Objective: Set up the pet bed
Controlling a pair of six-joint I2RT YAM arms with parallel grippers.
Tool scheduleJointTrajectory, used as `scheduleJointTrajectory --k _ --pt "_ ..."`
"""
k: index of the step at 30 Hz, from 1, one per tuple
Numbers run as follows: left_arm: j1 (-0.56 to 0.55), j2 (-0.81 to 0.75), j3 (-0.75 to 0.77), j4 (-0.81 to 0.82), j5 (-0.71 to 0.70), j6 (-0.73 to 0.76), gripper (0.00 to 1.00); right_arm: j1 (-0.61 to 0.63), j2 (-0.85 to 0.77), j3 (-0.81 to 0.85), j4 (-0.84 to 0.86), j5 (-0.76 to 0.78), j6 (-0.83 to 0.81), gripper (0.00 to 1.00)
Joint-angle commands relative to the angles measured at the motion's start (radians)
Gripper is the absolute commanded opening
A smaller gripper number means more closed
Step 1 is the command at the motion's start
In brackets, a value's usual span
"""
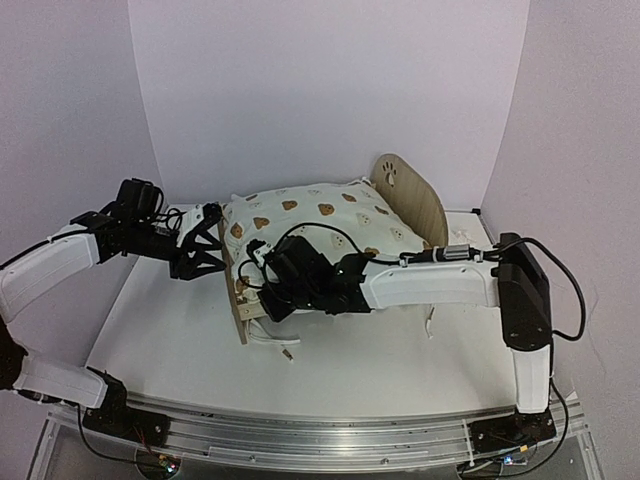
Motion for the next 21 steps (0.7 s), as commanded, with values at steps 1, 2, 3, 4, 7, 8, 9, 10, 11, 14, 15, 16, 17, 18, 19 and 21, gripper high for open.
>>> scheduleJointTrajectory --k 1,2,3,4,7,8,9,10,11,14,15,16,17,18,19,21 --pt "-0.085 0.048 0.088 -0.053 -0.118 0.092 0.56 -0.033 -0.04 0.034 0.059 0.058 0.044 0.0" --pt "-0.103 0.055 0.092 -0.054 -0.139 0.103 0.58 -0.041 -0.054 0.019 0.077 0.042 0.065 0.0" --pt "-0.122 0.061 0.094 -0.053 -0.155 0.115 0.59 -0.05 -0.064 0.006 0.093 0.026 0.09 0.0" --pt "-0.14 0.068 0.096 -0.054 -0.169 0.127 0.6 -0.058 -0.079 -0.008 0.113 0.012 0.111 0.0" --pt "-0.172 0.102 0.1 -0.066 -0.197 0.157 0.64 -0.07 -0.107 -0.044 0.178 -0.02 0.148 0.0" --pt "-0.175 0.111 0.103 -0.069 -0.198 0.168 0.66 -0.073 -0.115 -0.051 0.201 -0.024 0.155 0.0" --pt "-0.178 0.121 0.104 -0.069 -0.199 0.177 0.67 -0.077 -0.121 -0.058 0.212 -0.028 0.163 0.0" --pt "-0.18 0.129 0.105 -0.067 -0.199 0.187 0.67 -0.081 -0.127 -0.065 0.222 -0.033 0.174 0.0" --pt "-0.183 0.135 0.105 -0.061 -0.198 0.195 0.69 -0.085 -0.132 -0.072 0.234 -0.039 0.185 0.0" --pt "-0.199 0.155 0.107 -0.027 -0.198 0.205 0.71 -0.091 -0.134 -0.083 0.263 -0.056 0.202 0.0" --pt "-0.205 0.163 0.107 -0.016 -0.202 0.205 0.71 -0.093 -0.132 -0.085 0.269 -0.063 0.208 0.0" --pt "-0.208 0.171 0.107 0.002 -0.208 0.205 0.71 -0.096 -0.129 -0.089 0.276 -0.071 0.22 0.0" --pt "-0.211 0.179 0.104 0.025 -0.214 0.202 0.71 -0.1 -0.128 -0.093 0.282 -0.078 0.234 0.0" --pt "-0.212 0.185 0.1 0.041 -0.219 0.199 0.7 -0.106 -0.129 -0.099 0.29 -0.087 0.248 0.0" --pt "-0.212 0.192 0.099 0.058 -0.224 0.197 0.68 -0.109 -0.13 -0.108 0.3 -0.094 0.261 0.0" --pt "-0.211 0.199 0.095 0.085 -0.229 0.186 0.65 -0.111 -0.132 -0.118 0.313 -0.102 0.27 0.0"
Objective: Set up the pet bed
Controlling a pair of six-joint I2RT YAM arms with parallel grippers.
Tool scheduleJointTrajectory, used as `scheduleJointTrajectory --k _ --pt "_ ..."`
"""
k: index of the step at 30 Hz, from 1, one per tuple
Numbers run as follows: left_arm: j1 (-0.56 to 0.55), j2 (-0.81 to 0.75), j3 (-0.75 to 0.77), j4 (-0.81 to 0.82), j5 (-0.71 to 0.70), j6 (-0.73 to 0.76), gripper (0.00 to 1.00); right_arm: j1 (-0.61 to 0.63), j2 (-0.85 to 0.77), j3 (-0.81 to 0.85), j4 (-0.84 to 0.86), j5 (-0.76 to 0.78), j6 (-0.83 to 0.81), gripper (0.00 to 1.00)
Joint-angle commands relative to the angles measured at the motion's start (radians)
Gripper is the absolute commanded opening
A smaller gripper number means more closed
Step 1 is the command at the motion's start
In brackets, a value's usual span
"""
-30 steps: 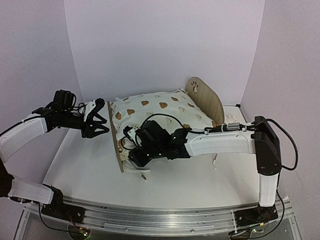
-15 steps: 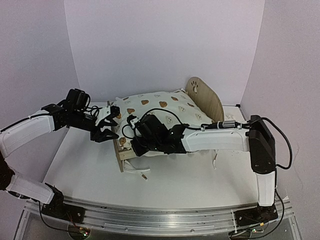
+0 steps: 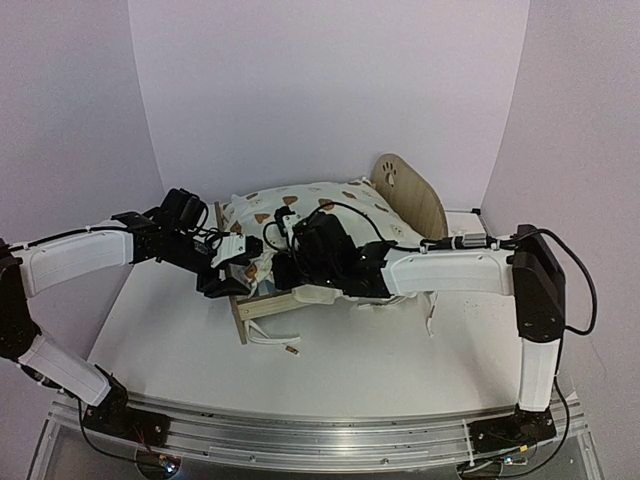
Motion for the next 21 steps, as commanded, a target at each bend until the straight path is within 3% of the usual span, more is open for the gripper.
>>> scheduleJointTrajectory --k 1,6,8,12,18,21 --pt "-0.005 0.016 0.04 0.108 -0.021 -0.007 0.61 -0.017 -0.053 -0.025 0.096 -0.035 0.06 0.0" --pt "-0.005 0.016 0.046 0.155 -0.043 -0.037 0.11 -0.033 -0.066 -0.069 0.107 -0.037 0.107 0.0" --pt "-0.004 0.015 0.046 0.164 -0.062 -0.051 0.0 -0.042 -0.076 -0.092 0.117 -0.039 0.122 0.0" --pt "-0.005 0.011 0.062 0.157 -0.058 -0.11 0.0 -0.055 -0.096 -0.111 0.117 -0.049 0.103 0.01" --pt "-0.005 0.008 0.089 0.12 0.004 -0.18 0.0 -0.033 -0.205 -0.185 0.08 -0.128 -0.045 0.28" --pt "-0.005 0.012 0.087 0.117 0.01 -0.19 0.0 0.024 -0.251 -0.237 0.122 -0.216 -0.152 0.36"
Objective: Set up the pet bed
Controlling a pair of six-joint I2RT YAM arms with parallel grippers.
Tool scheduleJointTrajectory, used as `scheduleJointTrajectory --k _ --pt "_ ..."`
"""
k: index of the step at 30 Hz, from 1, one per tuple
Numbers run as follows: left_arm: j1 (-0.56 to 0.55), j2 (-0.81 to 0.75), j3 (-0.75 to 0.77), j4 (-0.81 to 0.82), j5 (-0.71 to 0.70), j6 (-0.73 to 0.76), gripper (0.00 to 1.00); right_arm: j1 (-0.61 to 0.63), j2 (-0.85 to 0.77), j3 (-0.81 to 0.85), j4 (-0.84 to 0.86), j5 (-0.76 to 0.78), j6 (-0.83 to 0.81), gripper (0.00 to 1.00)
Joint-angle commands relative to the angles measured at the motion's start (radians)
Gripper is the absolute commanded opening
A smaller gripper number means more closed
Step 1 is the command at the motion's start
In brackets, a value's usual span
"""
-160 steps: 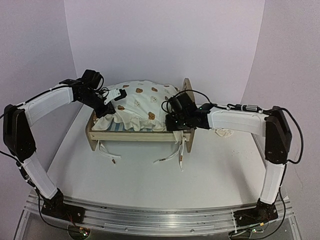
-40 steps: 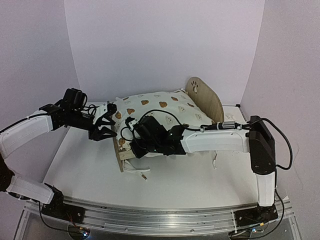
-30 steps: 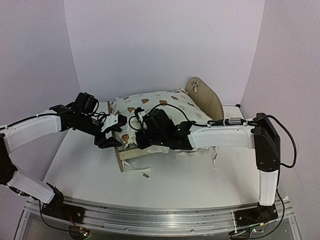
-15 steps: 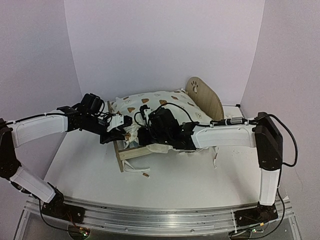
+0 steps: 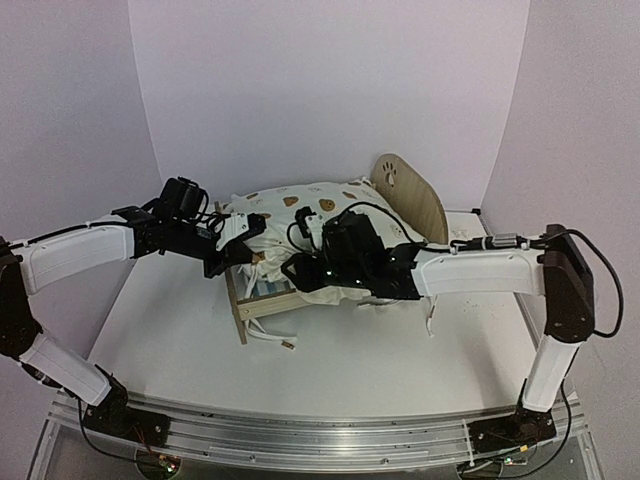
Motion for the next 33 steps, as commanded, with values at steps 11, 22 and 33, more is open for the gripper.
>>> scheduleJointTrajectory --k 11,22,33 --pt "-0.002 -0.009 0.033 0.012 0.037 -0.043 0.0 0.101 0.132 0.056 0.256 -0.101 0.05 0.21" --pt "-0.001 -0.015 0.02 0.038 0.057 -0.041 0.0 0.102 0.24 0.124 0.257 0.001 0.148 0.16" --pt "-0.002 -0.017 0.014 0.038 0.061 -0.036 0.0 0.102 0.309 0.197 0.264 -0.036 0.207 0.12"
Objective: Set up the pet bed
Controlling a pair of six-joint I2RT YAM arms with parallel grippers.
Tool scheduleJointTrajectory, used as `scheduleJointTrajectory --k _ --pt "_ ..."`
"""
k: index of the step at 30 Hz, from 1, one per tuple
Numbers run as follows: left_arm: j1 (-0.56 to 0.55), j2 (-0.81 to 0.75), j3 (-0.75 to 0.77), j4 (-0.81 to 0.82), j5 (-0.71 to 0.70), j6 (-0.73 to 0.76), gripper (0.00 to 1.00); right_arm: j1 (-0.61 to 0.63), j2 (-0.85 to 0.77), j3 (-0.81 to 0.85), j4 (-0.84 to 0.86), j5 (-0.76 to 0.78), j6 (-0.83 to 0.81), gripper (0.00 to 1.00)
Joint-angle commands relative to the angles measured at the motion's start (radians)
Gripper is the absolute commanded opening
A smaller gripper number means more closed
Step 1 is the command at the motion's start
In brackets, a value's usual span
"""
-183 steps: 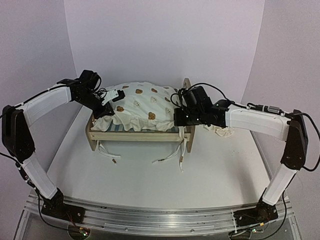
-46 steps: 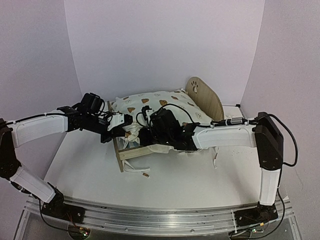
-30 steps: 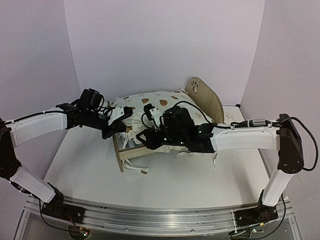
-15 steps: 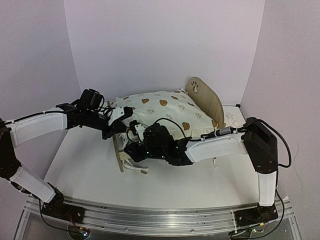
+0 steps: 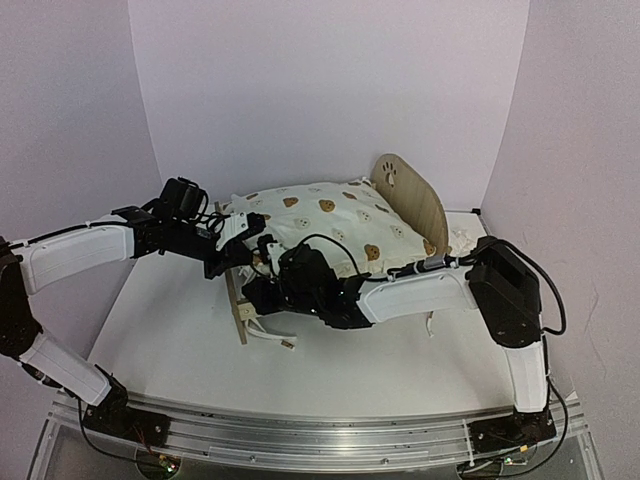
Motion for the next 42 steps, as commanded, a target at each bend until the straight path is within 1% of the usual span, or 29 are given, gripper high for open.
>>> scheduleJointTrajectory --k 1,5,9,11,12,13,16,17,22,27,33,38,40,42 --pt "-0.003 -0.017 0.013 0.045 0.025 0.004 0.0 0.001 0.029 0.058 0.033 -0.017 0.043 0.13" --pt "-0.003 -0.019 0.009 0.046 0.029 0.004 0.0 0.001 0.038 0.062 0.045 -0.014 0.057 0.14" --pt "-0.003 -0.02 0.006 0.045 0.029 0.003 0.0 -0.001 0.051 0.081 0.055 -0.005 0.058 0.2" --pt "-0.003 -0.021 0.006 0.045 0.029 0.001 0.0 -0.001 0.055 0.087 0.057 0.004 0.055 0.2" --pt "-0.002 -0.022 0.006 0.044 0.03 0.001 0.0 0.0 0.053 0.087 0.057 0.012 0.052 0.19" --pt "-0.003 -0.022 0.005 0.043 0.03 0.001 0.0 0.0 0.051 0.084 0.059 0.018 0.047 0.15" --pt "-0.003 -0.024 0.003 0.039 0.025 0.004 0.0 -0.001 0.035 0.067 0.067 0.028 0.034 0.01" --pt "-0.002 -0.025 0.003 0.038 0.019 0.006 0.0 0.0 0.028 0.059 0.067 0.028 0.033 0.0" --pt "-0.002 -0.023 -0.007 0.039 -0.012 0.034 0.0 0.0 -0.049 -0.019 0.047 0.003 0.051 0.0" --pt "0.002 -0.022 -0.062 0.051 -0.089 0.106 0.0 0.0 -0.131 0.0 -0.109 -0.071 0.034 0.0" --pt "0.012 -0.02 -0.092 0.075 -0.117 0.102 0.0 -0.003 -0.187 0.003 -0.197 -0.19 0.025 0.0" --pt "0.023 -0.016 -0.093 0.083 -0.131 0.104 0.0 -0.023 -0.236 -0.035 -0.222 -0.262 0.048 0.0" --pt "0.027 -0.013 -0.096 0.083 -0.131 0.103 0.0 -0.04 -0.254 -0.055 -0.218 -0.307 0.062 0.0" --pt "0.03 -0.014 -0.099 0.084 -0.13 0.105 0.0 -0.05 -0.263 -0.058 -0.196 -0.383 0.06 0.0"
